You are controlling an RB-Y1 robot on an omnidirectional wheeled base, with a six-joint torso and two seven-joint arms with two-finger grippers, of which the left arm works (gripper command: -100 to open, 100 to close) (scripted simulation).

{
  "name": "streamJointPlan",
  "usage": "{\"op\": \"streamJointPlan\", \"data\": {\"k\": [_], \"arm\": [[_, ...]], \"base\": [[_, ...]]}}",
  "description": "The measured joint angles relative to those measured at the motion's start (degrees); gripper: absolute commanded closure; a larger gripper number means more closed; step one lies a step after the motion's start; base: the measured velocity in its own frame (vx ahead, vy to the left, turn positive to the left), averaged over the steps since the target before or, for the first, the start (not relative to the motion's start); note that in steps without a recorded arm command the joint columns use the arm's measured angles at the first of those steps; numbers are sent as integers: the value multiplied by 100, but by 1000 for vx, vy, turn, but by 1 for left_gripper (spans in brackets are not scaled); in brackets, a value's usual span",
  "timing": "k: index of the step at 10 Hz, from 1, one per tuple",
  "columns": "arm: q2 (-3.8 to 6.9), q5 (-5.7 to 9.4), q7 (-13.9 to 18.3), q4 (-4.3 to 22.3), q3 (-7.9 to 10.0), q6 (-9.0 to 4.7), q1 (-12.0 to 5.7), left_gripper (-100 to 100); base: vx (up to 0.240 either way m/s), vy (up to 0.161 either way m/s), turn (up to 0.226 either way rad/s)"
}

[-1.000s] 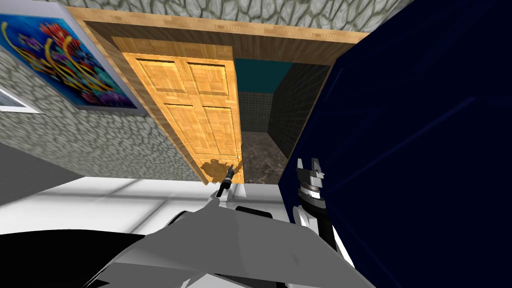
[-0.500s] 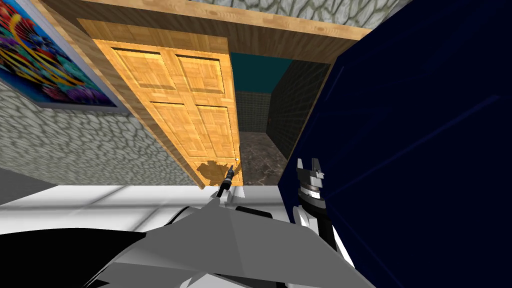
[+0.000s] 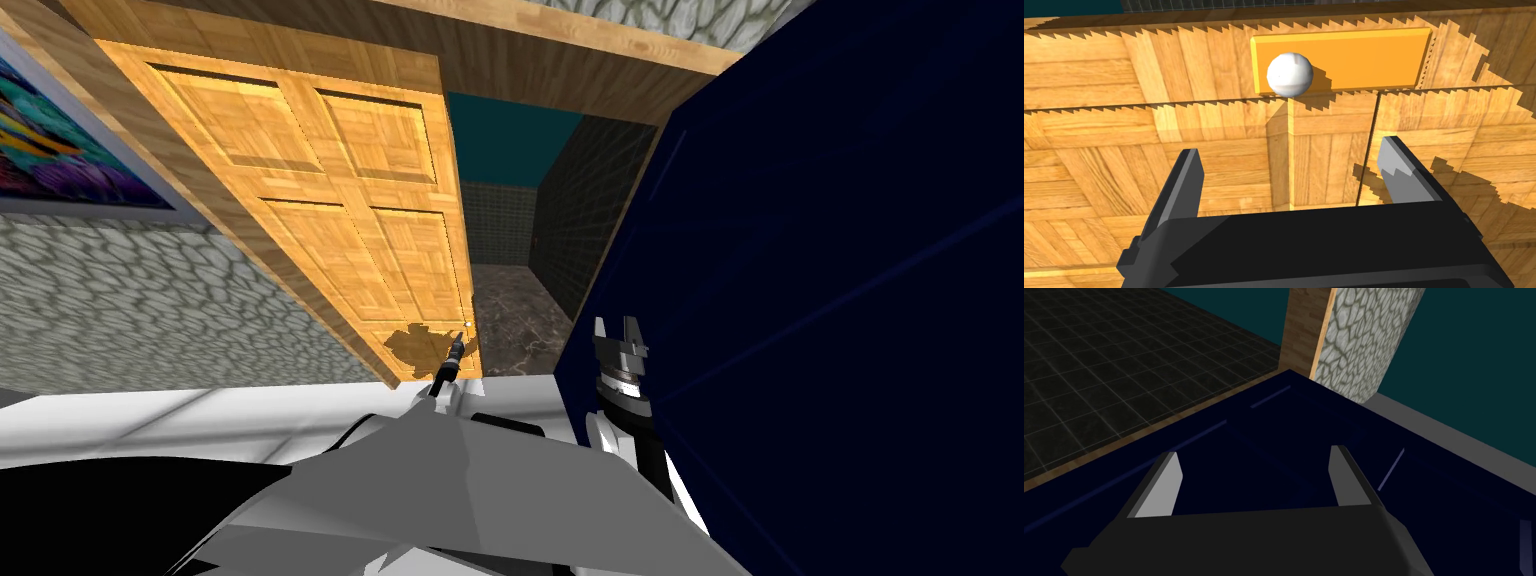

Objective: Pull the door open

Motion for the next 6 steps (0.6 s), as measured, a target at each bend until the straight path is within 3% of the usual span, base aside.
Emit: {"op": "streamJointPlan", "data": {"k": [2,3,4,5,6], "arm": [[158,33,128,-126,42,63,121,-100],[190,41,167,29,54,-7,66,-100],[252,59,218,-6,79,-53,171,-100],[318,74,264,-249,99,46,319,-100],[358,80,308,-123,105,-10,238,-100]], "base": [[184,-14,-60],[172,1,-144],[192,19,-112],[119,5,-7],[36,-6,14]]}}
